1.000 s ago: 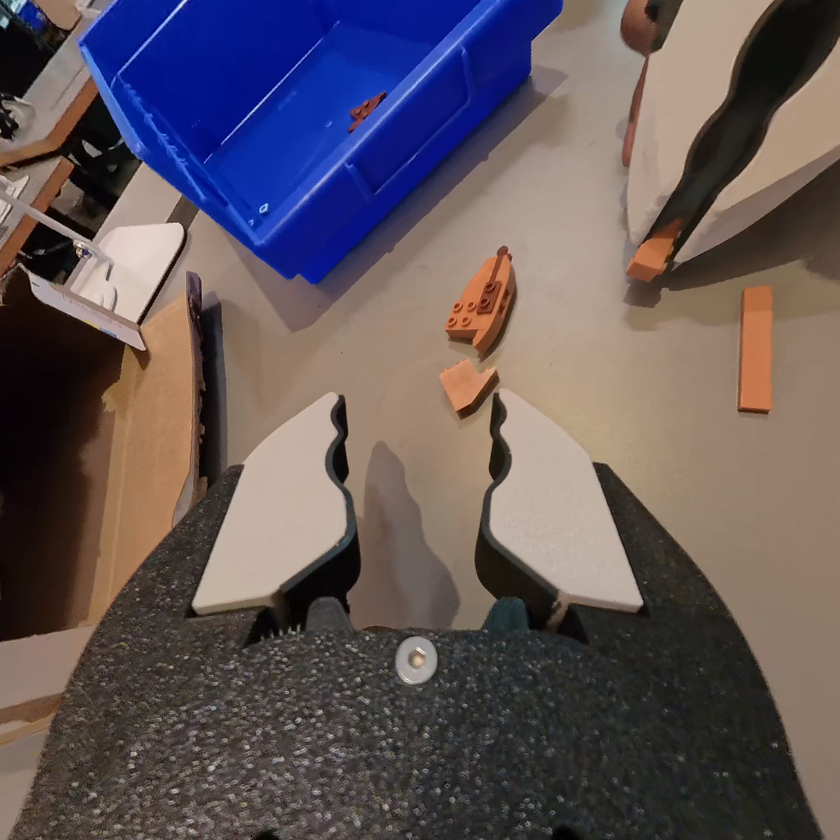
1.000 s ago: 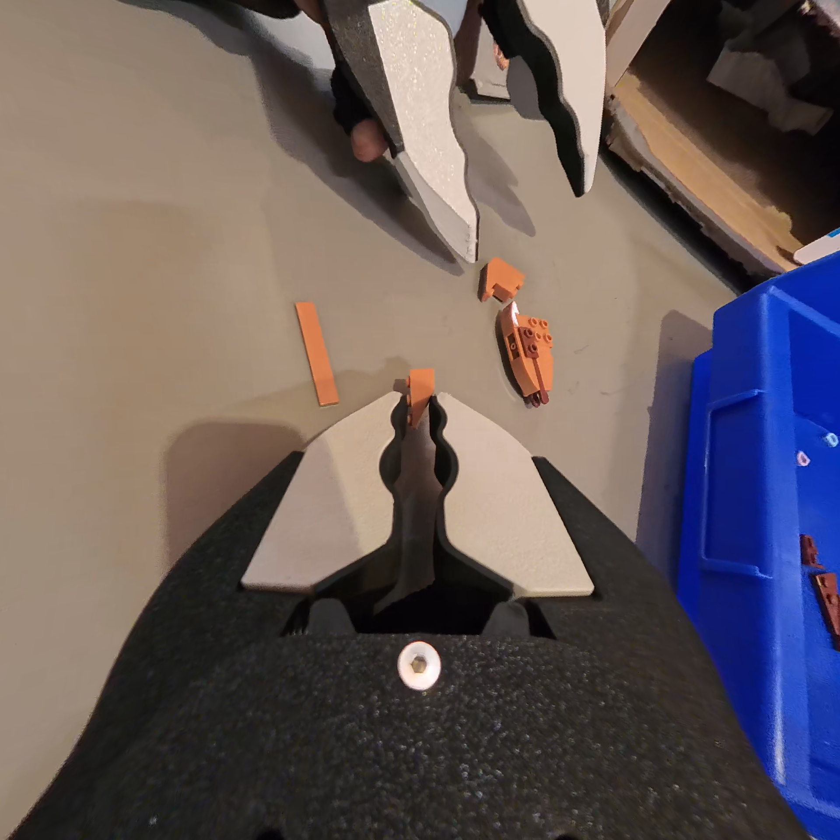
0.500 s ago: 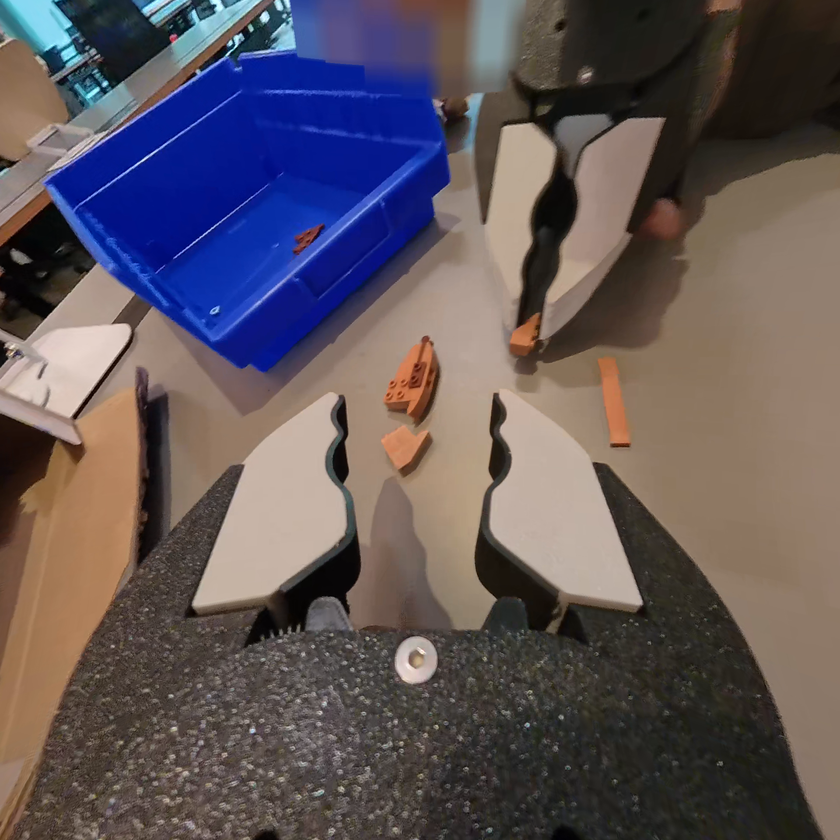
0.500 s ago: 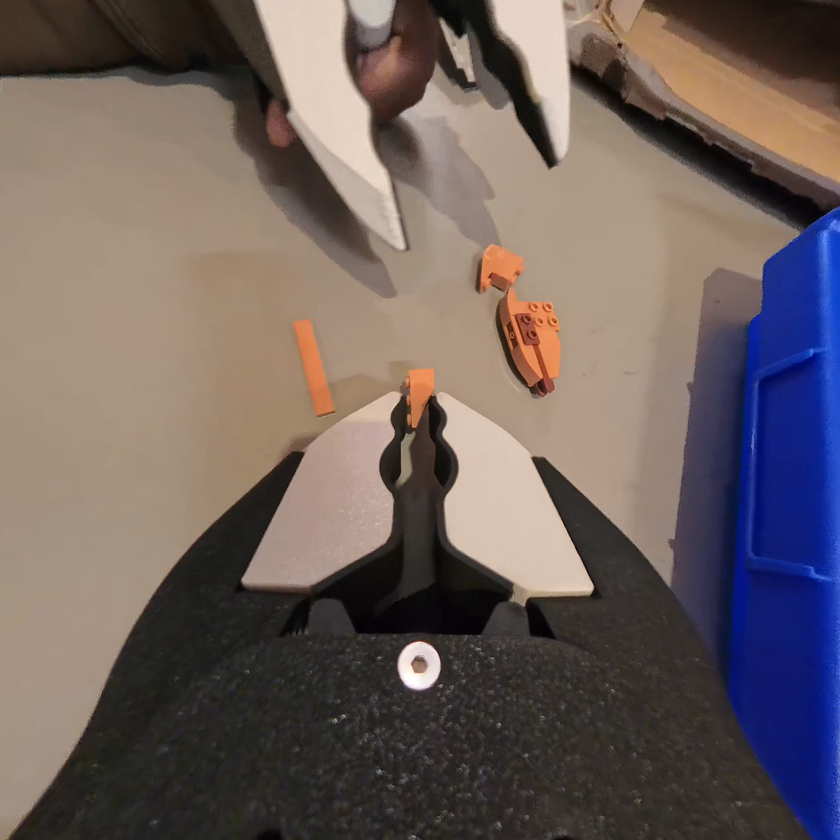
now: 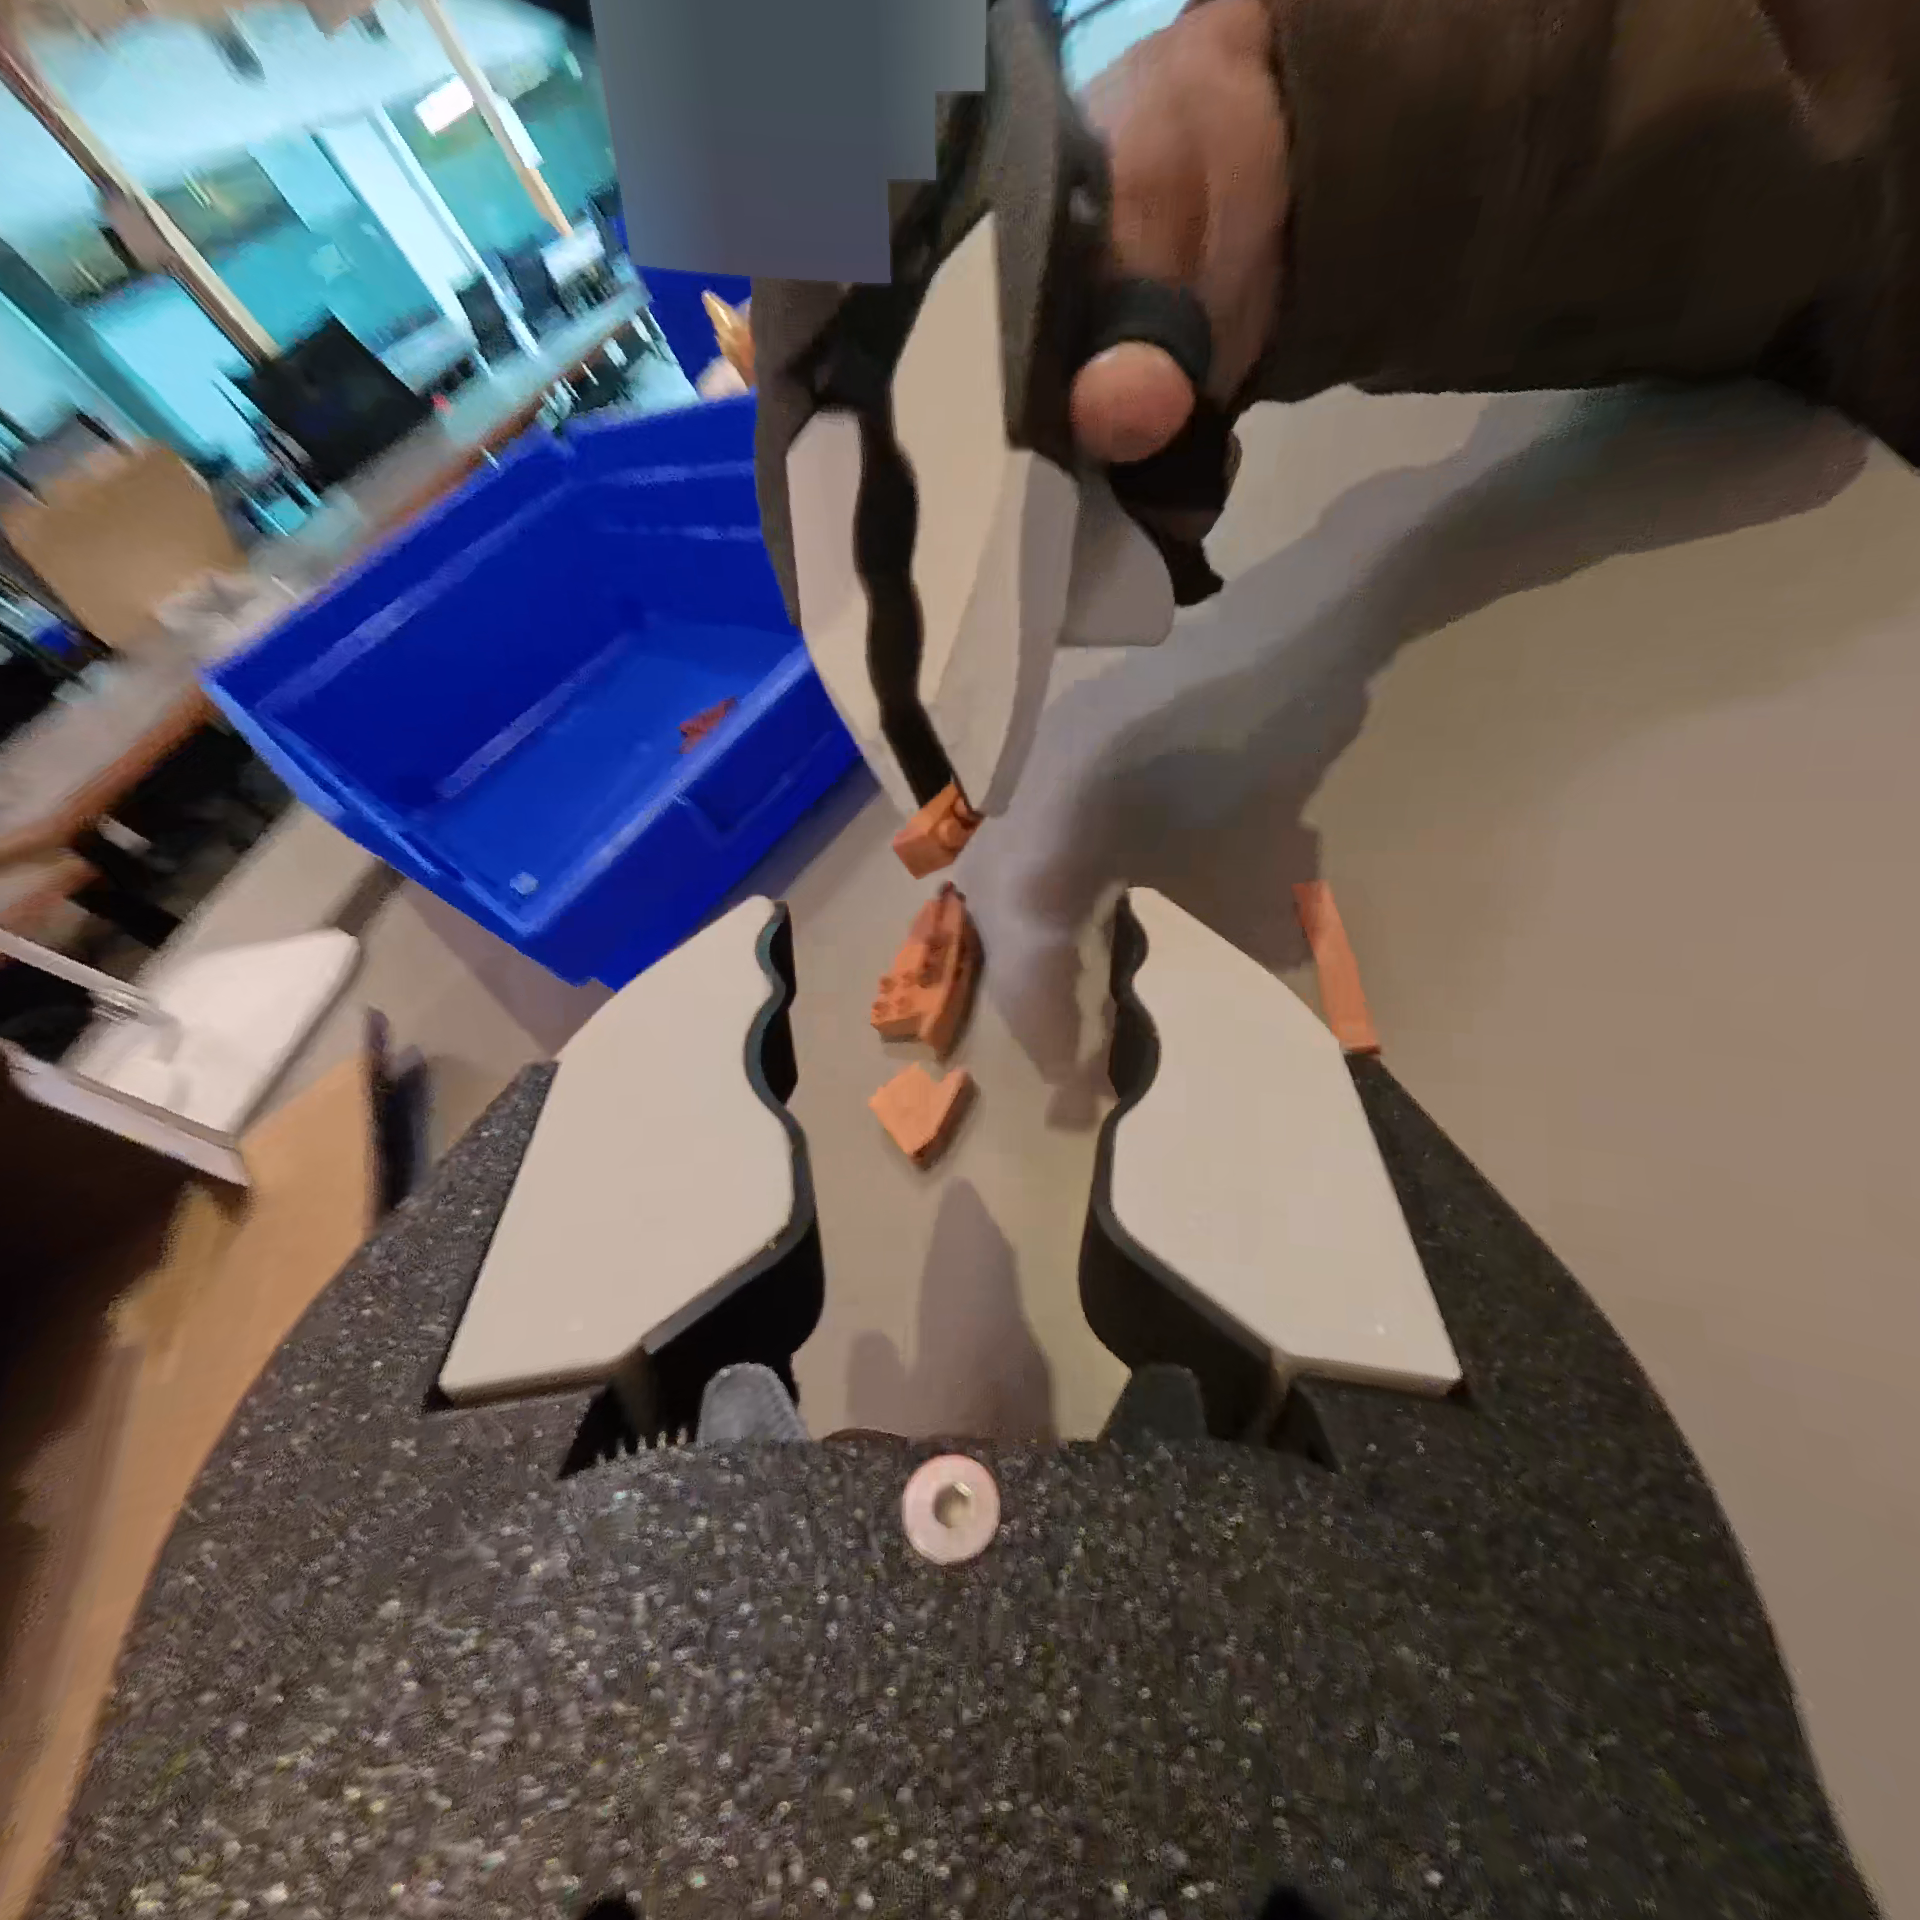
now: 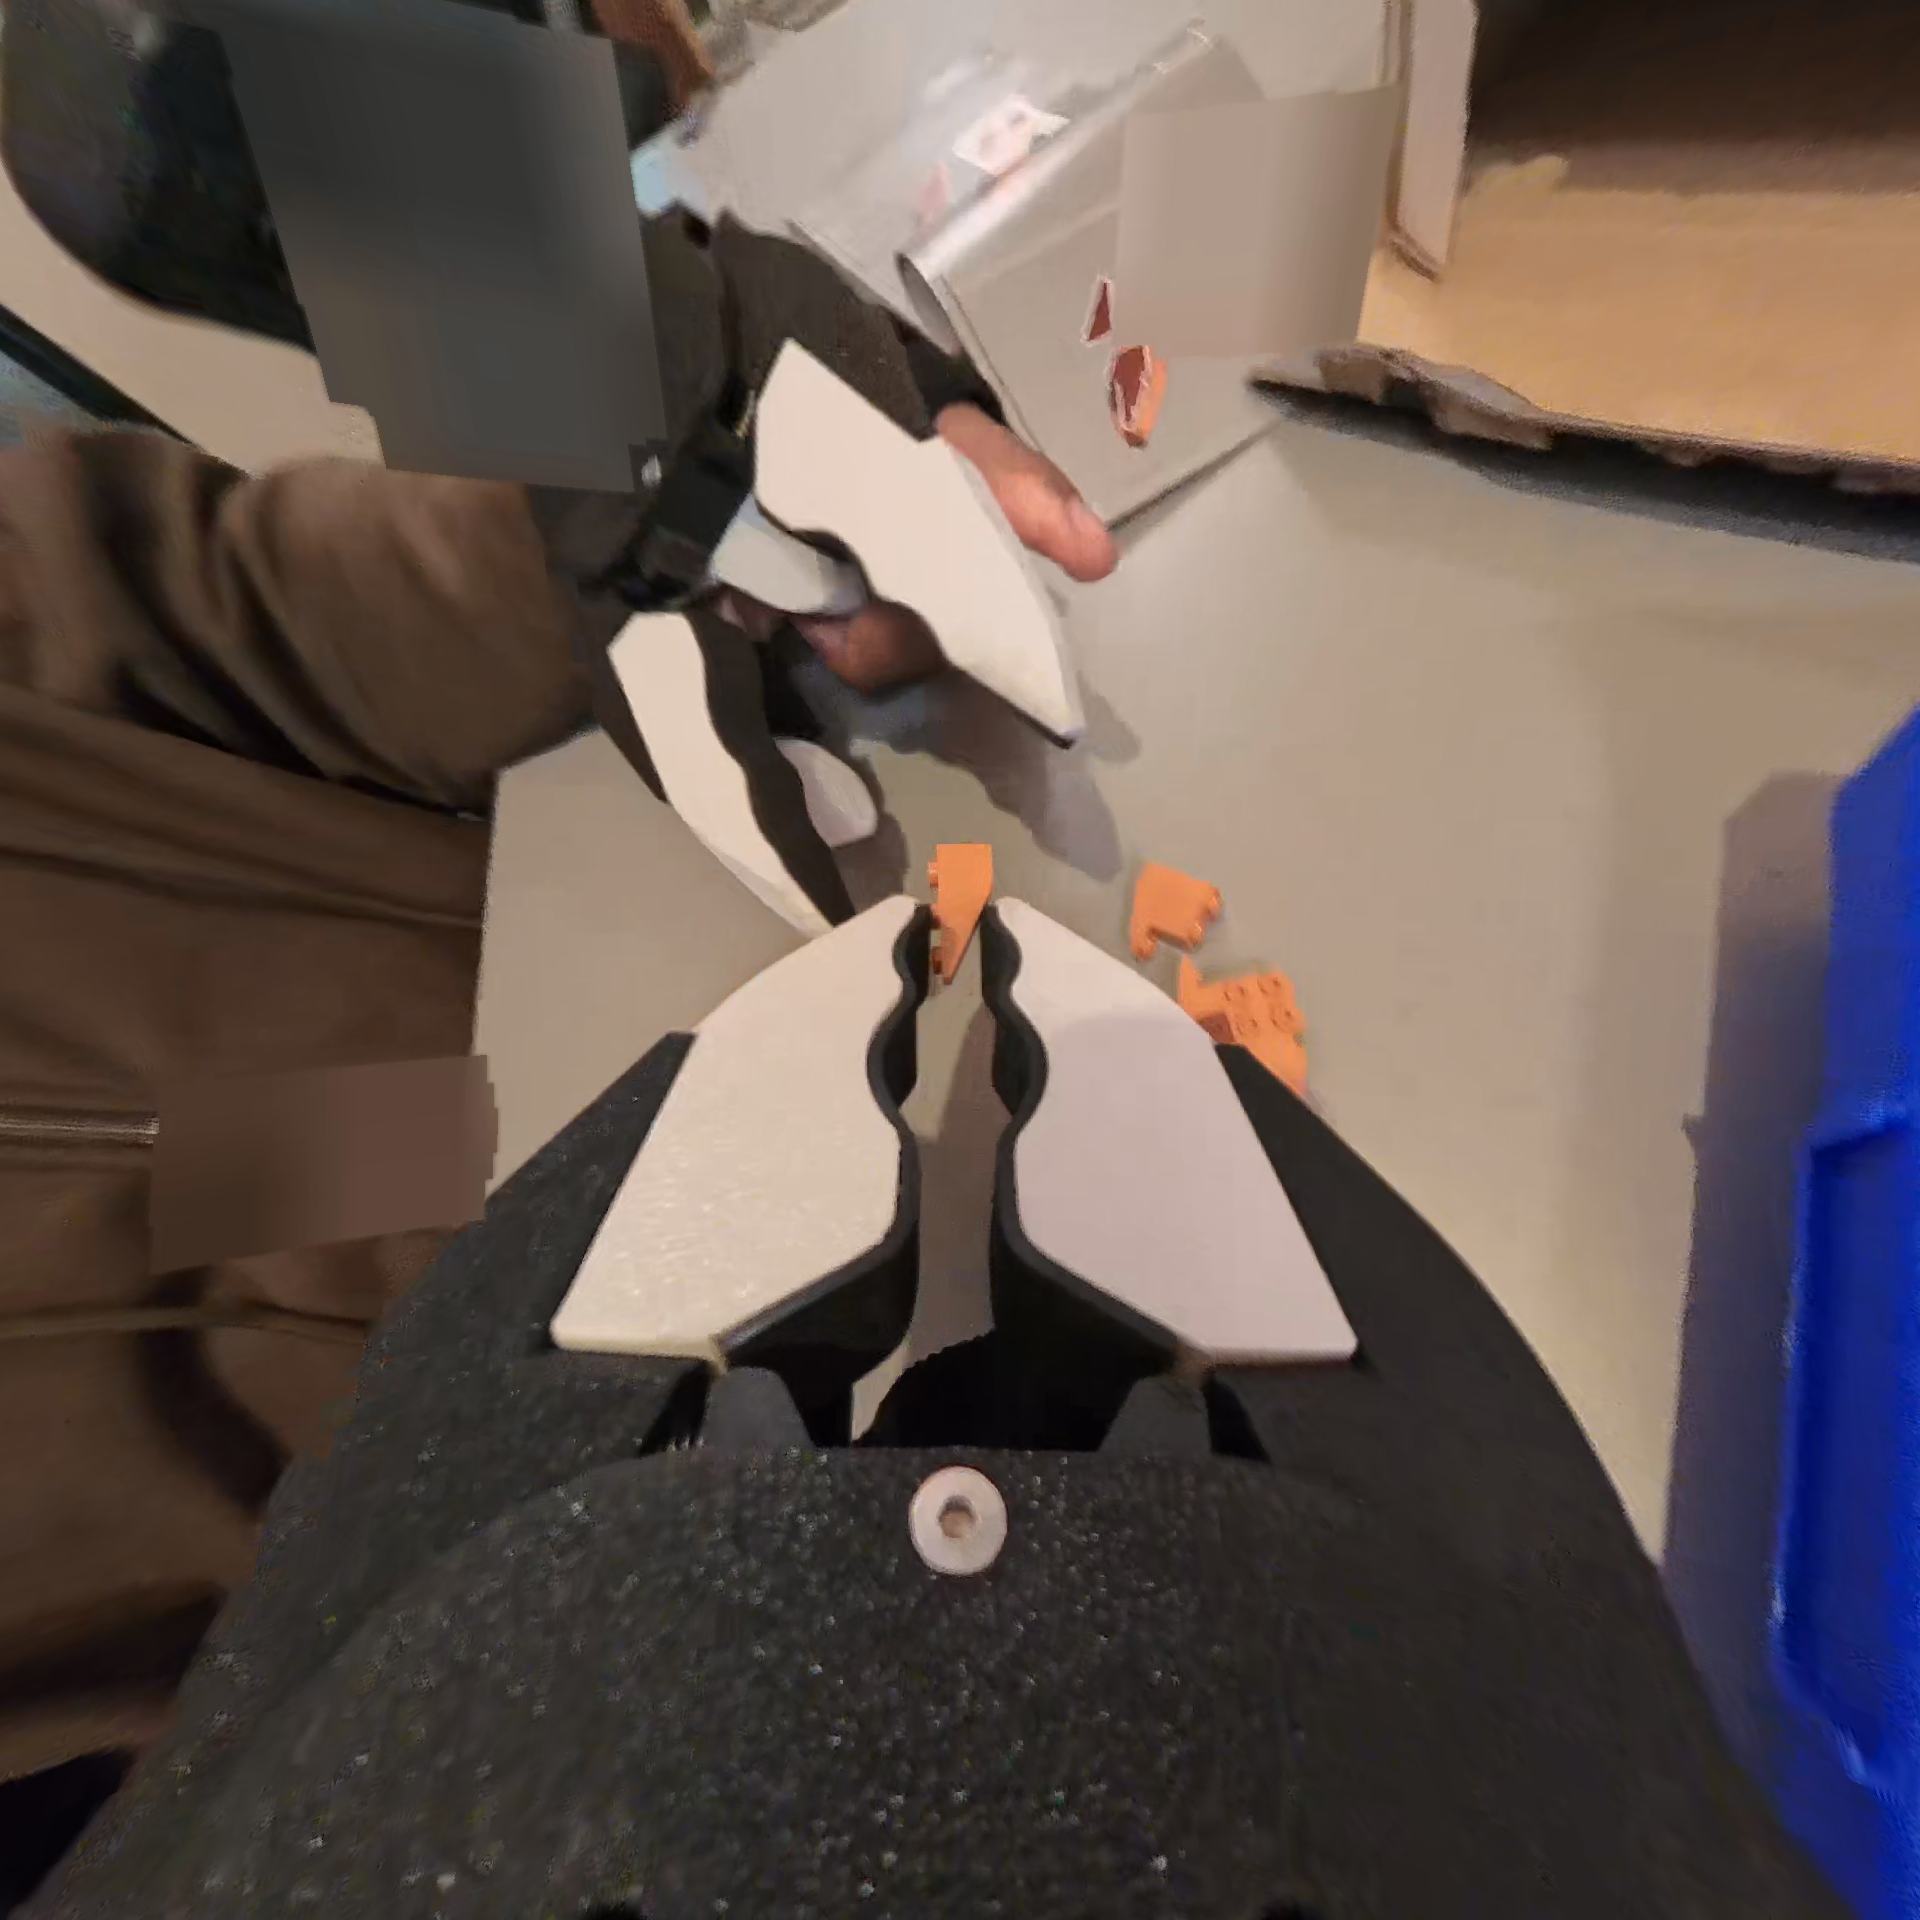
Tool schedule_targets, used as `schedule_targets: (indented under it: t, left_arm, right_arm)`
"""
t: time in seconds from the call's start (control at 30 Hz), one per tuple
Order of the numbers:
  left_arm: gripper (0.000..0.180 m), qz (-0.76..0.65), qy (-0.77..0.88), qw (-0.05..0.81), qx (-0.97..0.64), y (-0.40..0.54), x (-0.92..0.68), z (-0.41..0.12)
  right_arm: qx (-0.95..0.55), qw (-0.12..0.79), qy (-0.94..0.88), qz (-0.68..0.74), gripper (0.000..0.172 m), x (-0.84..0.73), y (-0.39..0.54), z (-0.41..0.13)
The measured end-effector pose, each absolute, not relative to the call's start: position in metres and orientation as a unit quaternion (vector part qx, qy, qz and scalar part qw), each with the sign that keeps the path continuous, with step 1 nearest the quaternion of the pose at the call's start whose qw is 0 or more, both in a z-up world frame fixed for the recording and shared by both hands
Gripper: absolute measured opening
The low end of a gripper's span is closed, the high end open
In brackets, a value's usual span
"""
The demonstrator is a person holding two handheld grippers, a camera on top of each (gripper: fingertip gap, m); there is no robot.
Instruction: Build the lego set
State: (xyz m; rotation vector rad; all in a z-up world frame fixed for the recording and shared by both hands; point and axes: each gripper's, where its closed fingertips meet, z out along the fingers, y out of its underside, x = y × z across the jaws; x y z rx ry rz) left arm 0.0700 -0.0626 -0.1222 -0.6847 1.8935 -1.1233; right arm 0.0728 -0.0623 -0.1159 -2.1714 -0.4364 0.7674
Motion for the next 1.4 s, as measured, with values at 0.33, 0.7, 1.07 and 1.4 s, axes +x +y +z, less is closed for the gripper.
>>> schedule_targets:
  t: [0.33, 0.7, 1.07, 1.4]
  left_arm:
    - [0.048, -0.405, 0.740, 0.518, -0.141, -0.070, 0.060, -0.099]
    - [0.026, -0.305, 0.790, 0.530, -0.053, -0.079, 0.054, -0.124]
    - [0.008, -0.278, 0.804, 0.523, -0.051, -0.081, 0.055, -0.130]
    - [0.008, -0.416, 0.786, 0.374, -0.263, -0.065, 0.061, -0.126]
  right_arm:
    - [-0.831, 0.359, -0.156, 0.396, 0.009, 0.058, -0.066, -0.126]
    - [-0.821, 0.339, -0.172, 0.426, 0.009, 0.048, -0.078, -0.130]
    - [-0.815, 0.341, -0.161, 0.439, 0.009, 0.048, -0.075, -0.132]
    - [-0.810, 0.494, -0.296, 0.108, 0.036, 0.098, -0.054, -0.126]
